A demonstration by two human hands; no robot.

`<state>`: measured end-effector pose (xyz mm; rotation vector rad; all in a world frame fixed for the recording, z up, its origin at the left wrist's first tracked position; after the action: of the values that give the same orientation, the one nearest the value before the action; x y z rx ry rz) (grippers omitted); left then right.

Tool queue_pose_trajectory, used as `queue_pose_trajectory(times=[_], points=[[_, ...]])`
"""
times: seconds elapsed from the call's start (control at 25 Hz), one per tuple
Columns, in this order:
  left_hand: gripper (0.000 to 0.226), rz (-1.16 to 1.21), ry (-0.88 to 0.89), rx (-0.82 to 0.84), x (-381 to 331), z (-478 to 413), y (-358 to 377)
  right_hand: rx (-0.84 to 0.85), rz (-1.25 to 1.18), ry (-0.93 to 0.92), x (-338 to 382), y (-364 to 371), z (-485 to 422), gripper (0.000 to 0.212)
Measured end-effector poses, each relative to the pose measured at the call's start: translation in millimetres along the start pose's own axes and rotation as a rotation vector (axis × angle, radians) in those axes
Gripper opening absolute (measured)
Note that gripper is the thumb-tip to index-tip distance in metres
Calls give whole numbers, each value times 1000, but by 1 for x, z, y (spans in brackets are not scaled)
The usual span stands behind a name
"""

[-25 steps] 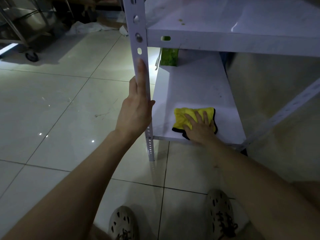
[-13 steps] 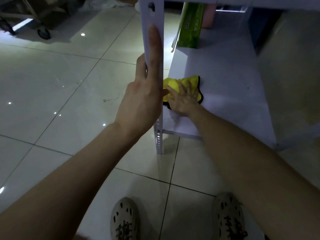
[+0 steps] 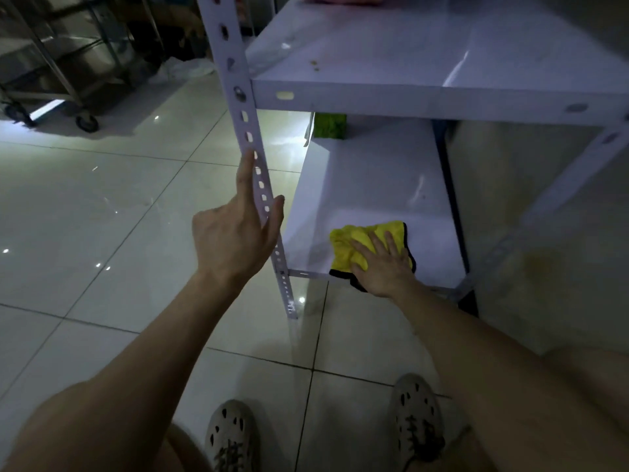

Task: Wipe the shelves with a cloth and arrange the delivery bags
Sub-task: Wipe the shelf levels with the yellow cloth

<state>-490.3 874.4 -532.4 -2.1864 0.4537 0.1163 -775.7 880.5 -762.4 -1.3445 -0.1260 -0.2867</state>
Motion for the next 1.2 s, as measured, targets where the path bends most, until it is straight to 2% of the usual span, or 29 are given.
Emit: queue_pose_trajectory(times=[0.08,0.16,0.2,0.32,0.4,0.56,0.72,1.0,1.2], points=[[60,49,91,43,-16,25,14,5,-25,79,-41,-7,18,67],[46,38,225,153,-40,54,46,-7,-32,151,-67,-10,29,69],[42,32,236,220,-50,64,66,-20,-32,185,-77,-11,33,69],[45,46,140,402,-69,72,125,-41,-57,228,-88,-11,35,70],[52,35,127,464,-78,68,160,-69,-70,231,-89,-10,28,71],[69,49,64,509,-78,61,218,-140,-58,257,-98,-19,5,71],[80,51,14,531,-67,63,265,-115,-33,293,-117,-29,-29,73],[78,65,26,415,-61,64,269,-81,-31,364,-138,-58,-115,83],[78,51,6,455,-64,65,261,-48,59,252,-141,-86,-199,81]])
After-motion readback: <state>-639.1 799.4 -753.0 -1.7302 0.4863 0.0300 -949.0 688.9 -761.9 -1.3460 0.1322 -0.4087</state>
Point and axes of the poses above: each hand's wrist, its own z-axis away from the middle knuckle, its own y-axis out of the palm, x = y × z, the point moved 8 cm from there along -z, towards the middle knuckle, and after that the axes turned 5 degrees about -y, right-handed, at the moved point
